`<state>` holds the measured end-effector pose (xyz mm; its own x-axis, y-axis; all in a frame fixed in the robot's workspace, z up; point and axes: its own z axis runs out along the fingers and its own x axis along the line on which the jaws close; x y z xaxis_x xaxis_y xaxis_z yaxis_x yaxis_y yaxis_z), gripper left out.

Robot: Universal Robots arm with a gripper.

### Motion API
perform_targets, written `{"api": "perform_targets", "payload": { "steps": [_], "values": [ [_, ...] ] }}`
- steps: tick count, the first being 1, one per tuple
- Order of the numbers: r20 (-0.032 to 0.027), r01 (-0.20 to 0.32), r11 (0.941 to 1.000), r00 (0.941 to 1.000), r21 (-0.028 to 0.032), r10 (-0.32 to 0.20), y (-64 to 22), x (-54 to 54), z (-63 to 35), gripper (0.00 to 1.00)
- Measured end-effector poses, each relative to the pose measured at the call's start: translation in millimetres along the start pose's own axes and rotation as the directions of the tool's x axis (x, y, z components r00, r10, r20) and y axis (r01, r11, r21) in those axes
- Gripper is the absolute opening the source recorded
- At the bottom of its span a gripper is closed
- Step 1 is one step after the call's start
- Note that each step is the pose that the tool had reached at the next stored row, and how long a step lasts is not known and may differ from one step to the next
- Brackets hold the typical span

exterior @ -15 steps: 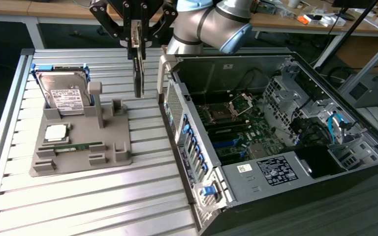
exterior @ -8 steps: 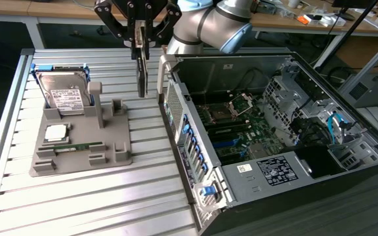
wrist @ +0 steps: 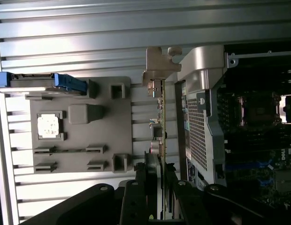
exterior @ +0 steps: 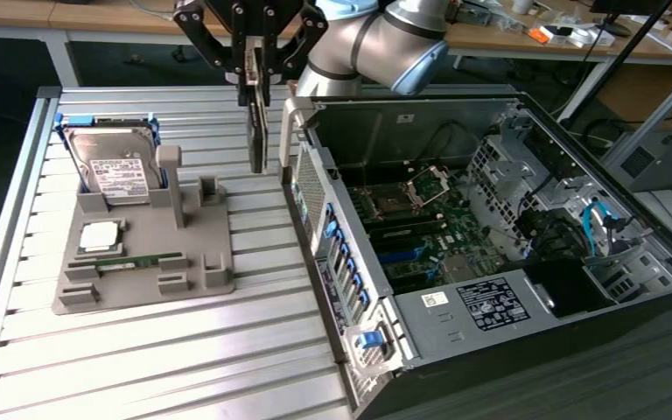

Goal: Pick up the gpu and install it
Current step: 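Pick up the gpu and move the gpu toward the slot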

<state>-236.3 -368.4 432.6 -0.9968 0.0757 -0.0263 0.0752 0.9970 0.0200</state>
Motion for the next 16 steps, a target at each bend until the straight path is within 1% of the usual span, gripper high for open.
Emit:
{"api": "perform_targets", "payload": {
  "steps": [16],
  "values": [
    [0.0002,0.0,1.0,1.0,0.003,0.0,0.7,-13.6,0.4,0.27]
  ]
}}
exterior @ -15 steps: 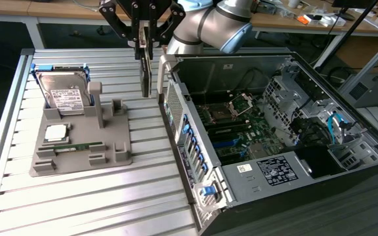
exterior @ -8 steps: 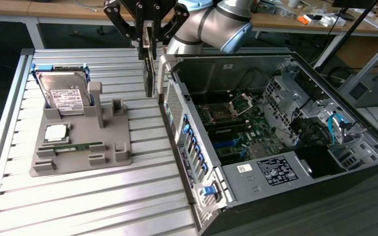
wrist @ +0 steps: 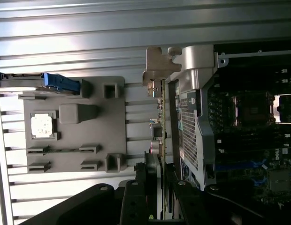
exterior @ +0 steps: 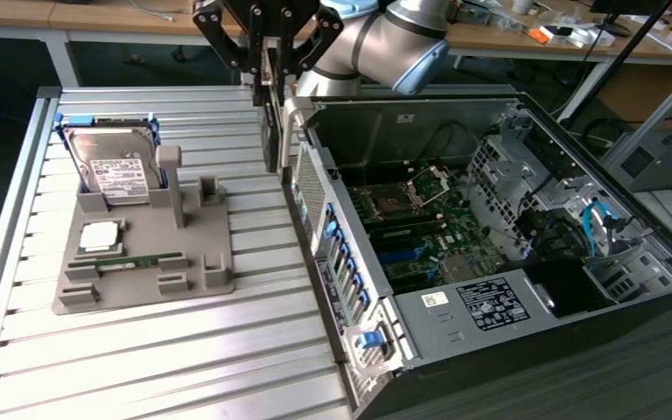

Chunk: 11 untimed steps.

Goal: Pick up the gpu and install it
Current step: 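Pick up the gpu and move the gpu toward the slot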

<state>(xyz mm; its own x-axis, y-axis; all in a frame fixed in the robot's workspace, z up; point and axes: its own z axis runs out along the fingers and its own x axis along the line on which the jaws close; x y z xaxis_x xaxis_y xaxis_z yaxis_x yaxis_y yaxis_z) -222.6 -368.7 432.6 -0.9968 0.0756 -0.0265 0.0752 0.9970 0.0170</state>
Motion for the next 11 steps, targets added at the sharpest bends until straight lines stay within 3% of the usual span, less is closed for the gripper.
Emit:
{"api": "perform_targets", "payload": {
  "steps": [11],
  "values": [
    [0.0001,0.0,1.0,1.0,0.0011,0.0,0.3,-8.6,0.2,0.27]
  ]
}}
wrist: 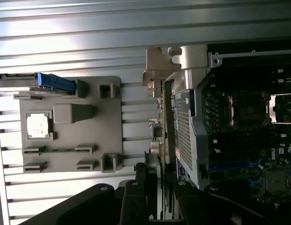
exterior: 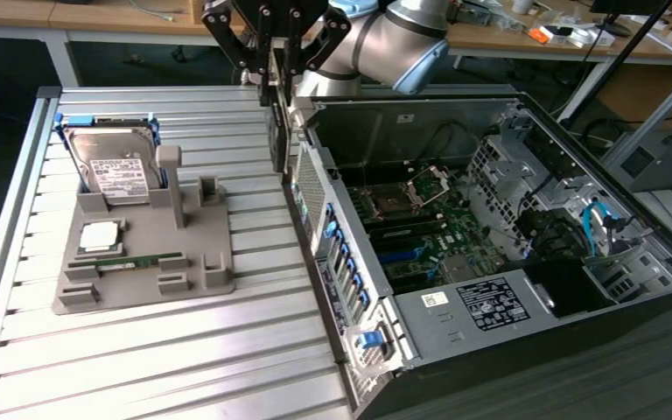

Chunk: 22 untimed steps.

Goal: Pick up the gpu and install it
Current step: 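Pick up the gpu and move the gpu toward the slot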

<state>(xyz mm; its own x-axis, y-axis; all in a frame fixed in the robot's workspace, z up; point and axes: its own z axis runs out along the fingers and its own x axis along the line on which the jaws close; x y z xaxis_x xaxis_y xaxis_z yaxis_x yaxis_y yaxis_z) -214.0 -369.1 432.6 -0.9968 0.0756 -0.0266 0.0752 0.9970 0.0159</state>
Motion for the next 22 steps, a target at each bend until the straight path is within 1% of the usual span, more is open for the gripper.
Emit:
{"api": "perform_targets", "payload": {
  "steps": [11,14,22],
  "values": [
    [0.0,0.0,1.0,1.0,0.0009,0.0,0.4,-7.7,0.2,0.27],
    [0.0,0.0,1.0,1.0,0.0014,0.0,0.5,-11.6,0.3,0.27],
    [0.0001,0.0,1.0,1.0,0.0023,0.0,0.7,-16.3,0.4,0.27]
  ]
}}
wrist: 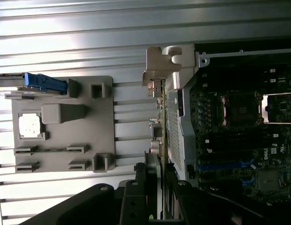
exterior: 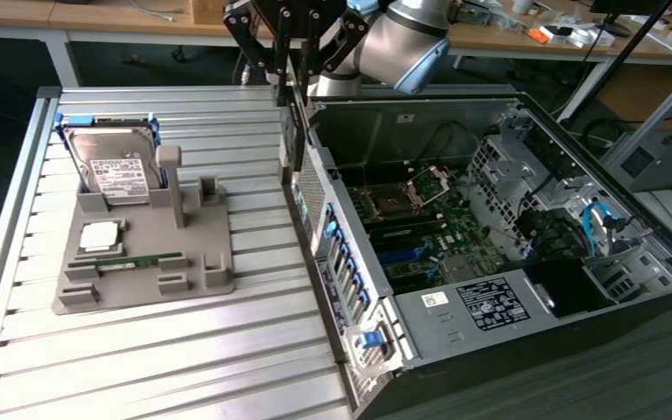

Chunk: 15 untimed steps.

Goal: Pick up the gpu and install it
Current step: 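Pick up the gpu and move the gpu toward the slot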

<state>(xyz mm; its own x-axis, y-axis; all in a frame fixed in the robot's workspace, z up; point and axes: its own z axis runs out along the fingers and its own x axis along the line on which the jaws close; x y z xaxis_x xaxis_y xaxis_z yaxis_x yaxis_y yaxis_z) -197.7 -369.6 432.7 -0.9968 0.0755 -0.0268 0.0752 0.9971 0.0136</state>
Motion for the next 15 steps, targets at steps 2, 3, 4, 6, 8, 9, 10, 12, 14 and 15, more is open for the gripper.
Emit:
{"api": "perform_targets", "payload": {
  "steps": [2,3,4,6,8,9,10,12,14,15],
  "values": [
    [0.0,0.0,1.0,1.0,0.0004,0.0,0.0,-1.7,0.0,0.27],
    [0.0001,0.0,1.0,1.0,0.0005,0.0,0.1,-2.5,0.1,0.27],
    [0.0001,0.0,1.0,1.0,0.0007,0.0,0.1,-3.6,0.1,0.27],
    [0.0001,0.0,1.0,1.0,0.001,0.0,0.2,-4.7,0.1,0.27],
    [0.0001,0.0,1.0,1.0,0.0012,0.0,0.2,-5.7,0.2,0.27],
    [0.0001,0.0,1.0,1.0,0.0014,0.0,0.2,-6.3,0.2,0.27],
    [0.0002,0.0,1.0,1.0,0.0015,0.0,0.2,-6.8,0.2,0.27],
    [0.0002,0.0,1.0,1.0,0.0018,0.0,0.3,-8.1,0.2,0.27],
    [0.0002,0.0,1.0,1.0,0.002,0.0,0.4,-9.2,0.3,0.27],
    [0.0002,0.0,1.0,1.0,0.0021,0.0,0.4,-9.6,0.3,0.27]
  ]
}}
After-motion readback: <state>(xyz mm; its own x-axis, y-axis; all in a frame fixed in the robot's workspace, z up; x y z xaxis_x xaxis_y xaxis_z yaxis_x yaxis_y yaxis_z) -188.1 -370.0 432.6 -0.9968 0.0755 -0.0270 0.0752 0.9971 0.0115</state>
